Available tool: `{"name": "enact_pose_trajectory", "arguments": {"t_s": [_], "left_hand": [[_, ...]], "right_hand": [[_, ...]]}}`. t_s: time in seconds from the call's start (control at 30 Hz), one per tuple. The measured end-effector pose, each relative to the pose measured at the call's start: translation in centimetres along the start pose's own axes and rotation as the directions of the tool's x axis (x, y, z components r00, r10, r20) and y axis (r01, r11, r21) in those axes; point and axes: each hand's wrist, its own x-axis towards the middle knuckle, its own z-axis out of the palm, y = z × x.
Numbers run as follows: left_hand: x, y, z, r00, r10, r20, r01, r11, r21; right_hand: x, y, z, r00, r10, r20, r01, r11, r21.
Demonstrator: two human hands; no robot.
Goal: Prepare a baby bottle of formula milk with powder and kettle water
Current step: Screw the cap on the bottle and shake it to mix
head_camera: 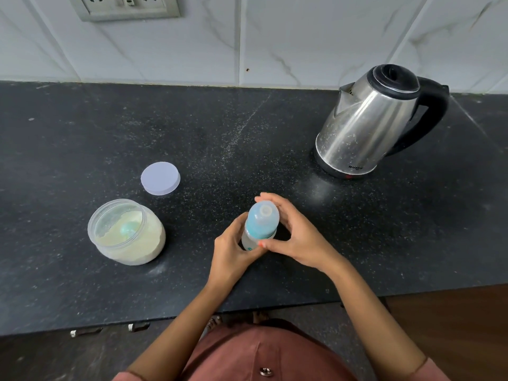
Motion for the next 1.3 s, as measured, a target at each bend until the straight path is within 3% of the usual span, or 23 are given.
{"name": "enact_pose_trajectory", "arguments": {"t_s": [0.1, 0.4, 0.47, 0.6, 0.67, 0.77, 0.97, 1.03, 1.2, 1.3], "left_hand": [[0.0, 0.2, 0.0, 1.0, 0.01, -0.005, -0.01, 1.0, 0.003], [0.0, 0.2, 0.0, 0.999, 0.022, -0.024, -0.021, 0.999, 0.034], [0.0, 0.2, 0.0, 1.0, 0.016, -0.018, -0.016, 1.0, 0.024], [0.0, 0.1, 0.0, 1.0, 0.002, -0.002, -0.002, 1.0, -0.014], [0.0, 0.2, 0.1, 1.0, 0.002, 0.0, -0.002, 1.0, -0.023], [-0.1, 0.3, 0.1, 1.0, 0.011, -0.013, -0.011, 1.0, -0.017], [-0.1, 0.3, 0.2, 0.999, 0.023, -0.041, -0.022, 0.999, 0.025], [-0.1, 0.3, 0.2, 0.999, 0.02, -0.039, -0.019, 1.0, 0.019], [-0.1, -0.1, 0.1, 1.0, 0.01, -0.027, -0.01, 1.0, -0.005], [-0.1, 0.1, 0.2, 1.0, 0.002, -0.023, -0.002, 1.0, -0.002]], "right_hand": [[0.0, -0.1, -0.6, 1.0, -0.006, 0.03, 0.006, 1.0, 0.008], [0.5, -0.2, 1.2, 0.974, -0.041, -0.223, -0.016, 0.968, -0.251], [0.4, -0.3, 0.8, 0.984, -0.035, -0.175, -0.005, 0.975, -0.221], [0.1, -0.7, -0.6, 0.999, -0.005, 0.054, 0.009, 0.998, -0.061], [0.1, -0.6, -0.8, 0.996, -0.017, 0.085, 0.022, 0.998, -0.059], [0.3, -0.6, -0.7, 1.0, -0.019, 0.015, 0.02, 0.996, -0.09], [0.4, 0.0, 1.4, 0.966, -0.033, -0.258, -0.018, 0.981, -0.194], [0.4, -0.3, 1.4, 0.973, -0.019, -0.23, -0.031, 0.977, -0.212], [0.2, -0.4, -0.3, 0.998, -0.009, 0.056, 0.014, 0.996, -0.092], [0.3, -0.2, -0.5, 0.999, -0.001, 0.032, 0.003, 0.998, -0.055]]}}
